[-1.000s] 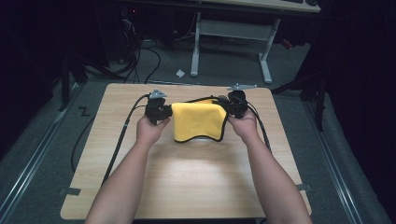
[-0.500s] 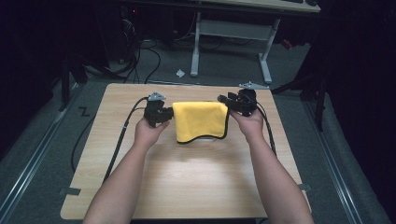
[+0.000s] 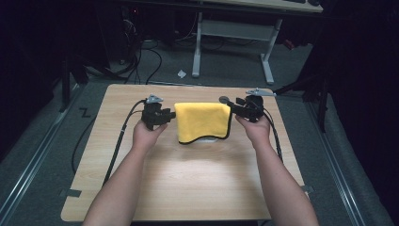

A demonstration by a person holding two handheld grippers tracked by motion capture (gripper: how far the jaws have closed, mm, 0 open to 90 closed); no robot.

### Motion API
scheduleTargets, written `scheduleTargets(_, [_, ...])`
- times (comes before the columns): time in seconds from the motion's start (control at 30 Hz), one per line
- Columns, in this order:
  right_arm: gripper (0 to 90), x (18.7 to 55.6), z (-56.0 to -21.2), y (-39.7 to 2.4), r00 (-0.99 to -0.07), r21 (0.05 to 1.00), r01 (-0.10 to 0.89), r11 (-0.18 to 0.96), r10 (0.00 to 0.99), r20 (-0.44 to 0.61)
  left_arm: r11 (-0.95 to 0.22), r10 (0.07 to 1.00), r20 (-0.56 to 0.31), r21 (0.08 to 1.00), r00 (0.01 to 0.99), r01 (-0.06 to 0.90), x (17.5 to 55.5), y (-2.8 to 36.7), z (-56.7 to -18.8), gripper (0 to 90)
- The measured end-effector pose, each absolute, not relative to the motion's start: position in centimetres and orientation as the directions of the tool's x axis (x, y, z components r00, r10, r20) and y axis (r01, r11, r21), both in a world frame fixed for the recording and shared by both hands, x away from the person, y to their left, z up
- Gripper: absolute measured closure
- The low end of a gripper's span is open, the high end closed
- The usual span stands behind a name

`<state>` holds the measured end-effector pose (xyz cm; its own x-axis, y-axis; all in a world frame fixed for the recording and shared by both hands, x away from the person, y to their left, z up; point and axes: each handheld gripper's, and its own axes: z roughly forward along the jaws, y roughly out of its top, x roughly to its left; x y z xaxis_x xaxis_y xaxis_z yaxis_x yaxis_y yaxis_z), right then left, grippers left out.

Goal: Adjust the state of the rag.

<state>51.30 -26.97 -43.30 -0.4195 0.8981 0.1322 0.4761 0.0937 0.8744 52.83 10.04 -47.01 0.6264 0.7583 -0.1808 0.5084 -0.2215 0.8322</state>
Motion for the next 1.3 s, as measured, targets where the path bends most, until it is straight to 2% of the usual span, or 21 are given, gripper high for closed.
scheduleTargets(0.47, [48.6, 50.0, -44.7, -27.4, -0.413, 0.861, 0.495, 0.117, 0.903, 0.115, -0.203, 0.782, -0.167, 0.842, 0.600, 0.500, 51.4, 12.3, -47.1, 60.8])
scheduleTargets(0.67, [48.8, 48.2, -44.6, -27.4, -0.427, 0.881, 0.450, 0.148, 0.902, 0.066, -0.183, 0.794, -0.169, 0.850, 0.584, 0.495, 49.6, 14.2, -47.6, 59.7])
scheduleTargets(1.07, [48.3, 43.4, -45.6, -27.2, -0.434, 0.905, 0.368, 0.212, 0.900, -0.035, -0.164, 0.793, -0.184, 0.854, 0.581, 0.494, 44.0, 16.3, -49.3, 51.6])
scheduleTargets(1.2, [46.5, 41.7, -46.2, -26.5, -0.447, 0.882, 0.392, 0.263, 0.892, -0.068, -0.171, 0.780, -0.190, 0.852, 0.596, 0.495, 41.4, 16.4, -50.0, 50.1])
scheduleTargets(1.3, [47.5, 40.0, -46.9, -26.0, -0.447, 0.895, 0.350, 0.277, 0.889, -0.100, -0.171, 0.770, -0.198, 0.852, 0.607, 0.495, 39.5, 16.4, -50.6, 49.1])
